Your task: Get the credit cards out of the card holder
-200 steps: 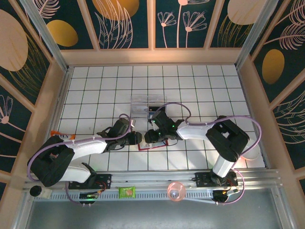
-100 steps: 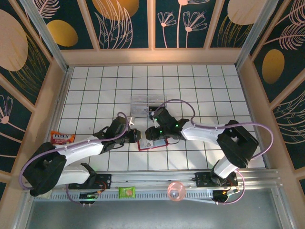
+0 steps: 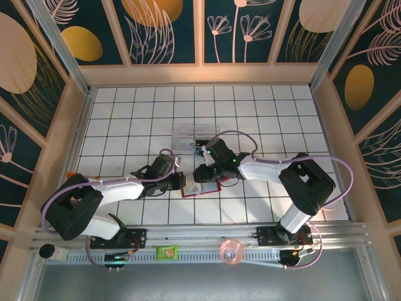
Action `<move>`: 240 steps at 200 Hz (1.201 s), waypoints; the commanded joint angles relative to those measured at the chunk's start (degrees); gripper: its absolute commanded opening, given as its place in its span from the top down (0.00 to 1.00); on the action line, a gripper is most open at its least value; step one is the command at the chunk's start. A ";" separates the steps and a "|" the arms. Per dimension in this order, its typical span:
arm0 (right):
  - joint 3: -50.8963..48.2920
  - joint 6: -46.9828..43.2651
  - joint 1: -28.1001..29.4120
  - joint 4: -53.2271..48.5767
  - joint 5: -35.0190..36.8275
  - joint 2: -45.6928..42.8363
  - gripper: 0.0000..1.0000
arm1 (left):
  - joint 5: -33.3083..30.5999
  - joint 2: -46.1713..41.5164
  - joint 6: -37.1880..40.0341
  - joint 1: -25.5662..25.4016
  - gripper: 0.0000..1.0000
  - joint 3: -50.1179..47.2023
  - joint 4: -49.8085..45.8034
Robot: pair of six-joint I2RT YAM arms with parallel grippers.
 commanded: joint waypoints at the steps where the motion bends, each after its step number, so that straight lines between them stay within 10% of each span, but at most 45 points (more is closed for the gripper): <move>1: 0.06 0.79 -0.72 -1.19 -0.18 1.19 0.71 | -1.85 1.45 1.06 -0.23 1.00 0.44 -3.70; 117: -1.14 2.30 -2.33 -0.43 -3.38 4.47 0.71 | 0.02 1.65 0.68 -0.23 1.00 -0.44 -2.32; 240: -4.88 4.15 -3.54 2.50 -3.49 1.75 1.00 | 0.84 1.41 1.18 -0.15 1.00 -0.85 -1.88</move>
